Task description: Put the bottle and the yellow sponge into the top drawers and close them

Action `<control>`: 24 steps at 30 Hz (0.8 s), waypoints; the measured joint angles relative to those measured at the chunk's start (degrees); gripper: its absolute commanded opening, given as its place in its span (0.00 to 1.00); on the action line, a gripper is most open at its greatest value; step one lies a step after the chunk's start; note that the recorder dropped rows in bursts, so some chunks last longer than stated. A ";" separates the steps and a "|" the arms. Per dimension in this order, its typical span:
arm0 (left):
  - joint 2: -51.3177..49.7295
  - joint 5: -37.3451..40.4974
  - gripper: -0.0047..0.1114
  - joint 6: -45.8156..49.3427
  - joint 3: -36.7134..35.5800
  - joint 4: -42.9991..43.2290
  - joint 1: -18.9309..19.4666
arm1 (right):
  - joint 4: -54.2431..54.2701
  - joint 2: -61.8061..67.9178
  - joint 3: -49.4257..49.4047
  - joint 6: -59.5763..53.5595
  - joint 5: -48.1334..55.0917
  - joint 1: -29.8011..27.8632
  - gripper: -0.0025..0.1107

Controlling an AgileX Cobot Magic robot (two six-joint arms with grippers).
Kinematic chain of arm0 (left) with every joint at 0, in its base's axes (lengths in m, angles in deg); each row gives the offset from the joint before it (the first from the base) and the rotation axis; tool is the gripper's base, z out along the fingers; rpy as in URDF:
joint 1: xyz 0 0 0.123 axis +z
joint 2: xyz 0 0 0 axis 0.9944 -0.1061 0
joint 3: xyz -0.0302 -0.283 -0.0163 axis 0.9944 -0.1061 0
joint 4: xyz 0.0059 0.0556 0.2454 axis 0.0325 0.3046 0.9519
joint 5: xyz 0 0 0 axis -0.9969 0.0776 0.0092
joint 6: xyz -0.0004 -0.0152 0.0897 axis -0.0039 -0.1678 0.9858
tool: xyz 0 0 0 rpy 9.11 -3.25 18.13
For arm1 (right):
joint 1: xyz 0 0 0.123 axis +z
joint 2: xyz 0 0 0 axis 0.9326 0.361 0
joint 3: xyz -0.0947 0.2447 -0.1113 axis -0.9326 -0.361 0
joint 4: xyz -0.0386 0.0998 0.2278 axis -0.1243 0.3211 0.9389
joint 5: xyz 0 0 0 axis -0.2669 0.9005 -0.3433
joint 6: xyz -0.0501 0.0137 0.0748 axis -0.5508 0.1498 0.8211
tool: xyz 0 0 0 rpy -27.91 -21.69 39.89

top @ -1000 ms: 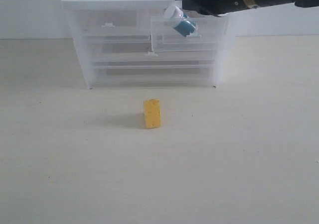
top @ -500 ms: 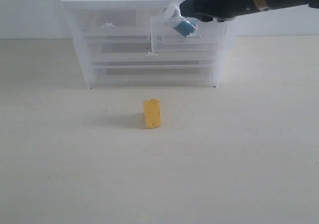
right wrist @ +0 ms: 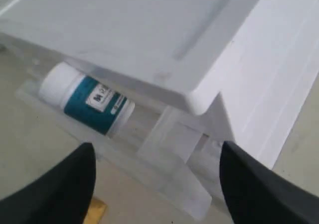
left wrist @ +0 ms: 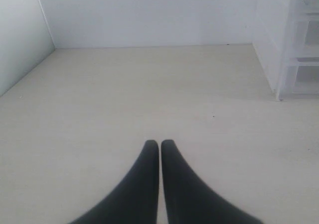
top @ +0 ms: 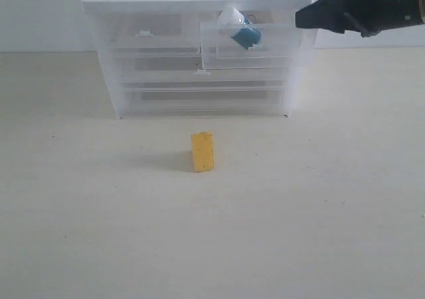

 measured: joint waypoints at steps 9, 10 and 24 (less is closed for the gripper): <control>0.00 0.00 0.07 0.00 0.00 0.00 0.00 | 2.93 3.13 0.00 -14.94 -5.88 0.01 0.23; 0.00 0.00 0.07 0.00 0.00 0.00 0.00 | 3.17 3.13 0.00 -16.34 -6.41 0.01 0.11; 0.00 0.00 0.07 0.00 0.00 0.00 0.00 | -2.07 0.53 -0.60 -20.19 -19.87 -7.32 0.22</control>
